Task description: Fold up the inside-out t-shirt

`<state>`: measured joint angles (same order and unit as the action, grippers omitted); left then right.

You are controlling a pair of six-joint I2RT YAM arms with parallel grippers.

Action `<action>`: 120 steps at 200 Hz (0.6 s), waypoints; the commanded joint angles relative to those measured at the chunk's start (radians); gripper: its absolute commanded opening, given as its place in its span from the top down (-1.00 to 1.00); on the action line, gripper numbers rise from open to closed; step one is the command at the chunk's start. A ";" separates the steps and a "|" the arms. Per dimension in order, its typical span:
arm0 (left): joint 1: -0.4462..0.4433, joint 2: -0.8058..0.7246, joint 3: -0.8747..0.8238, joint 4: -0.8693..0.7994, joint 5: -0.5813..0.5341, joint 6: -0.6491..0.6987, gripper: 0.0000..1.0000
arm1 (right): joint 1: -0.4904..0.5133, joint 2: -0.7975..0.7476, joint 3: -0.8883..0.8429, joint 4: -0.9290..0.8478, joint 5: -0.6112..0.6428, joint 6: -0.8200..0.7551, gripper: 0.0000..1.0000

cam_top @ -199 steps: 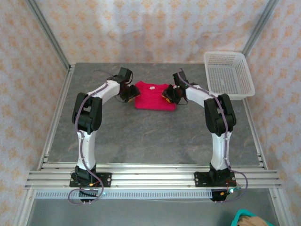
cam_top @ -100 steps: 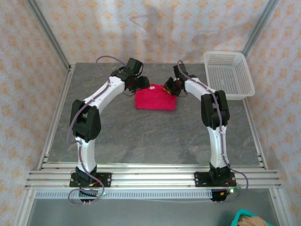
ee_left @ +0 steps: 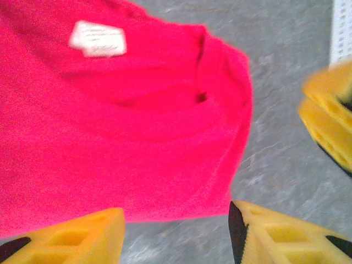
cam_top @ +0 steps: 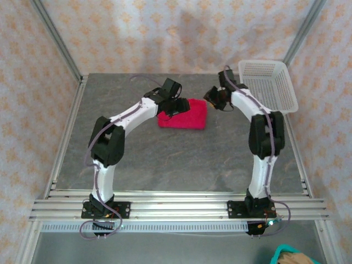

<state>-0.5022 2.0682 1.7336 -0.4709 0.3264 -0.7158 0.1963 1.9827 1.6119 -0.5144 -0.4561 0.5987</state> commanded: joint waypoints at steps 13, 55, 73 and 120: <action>0.012 0.184 0.177 -0.037 0.023 -0.023 -0.07 | -0.008 -0.142 -0.123 0.008 0.078 -0.033 0.22; 0.099 0.279 0.156 -0.137 0.022 0.032 -0.07 | -0.008 -0.248 -0.218 0.008 0.078 -0.052 0.21; 0.169 0.240 0.072 -0.152 0.000 0.093 -0.07 | -0.008 -0.284 -0.233 -0.010 0.090 -0.070 0.21; 0.422 0.200 0.044 -0.216 0.015 0.222 -0.10 | -0.012 -0.337 -0.264 -0.034 0.111 -0.105 0.20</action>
<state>-0.2218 2.2650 1.8069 -0.5552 0.3885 -0.5919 0.1890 1.6917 1.3724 -0.5232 -0.3828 0.5297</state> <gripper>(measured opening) 0.546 0.398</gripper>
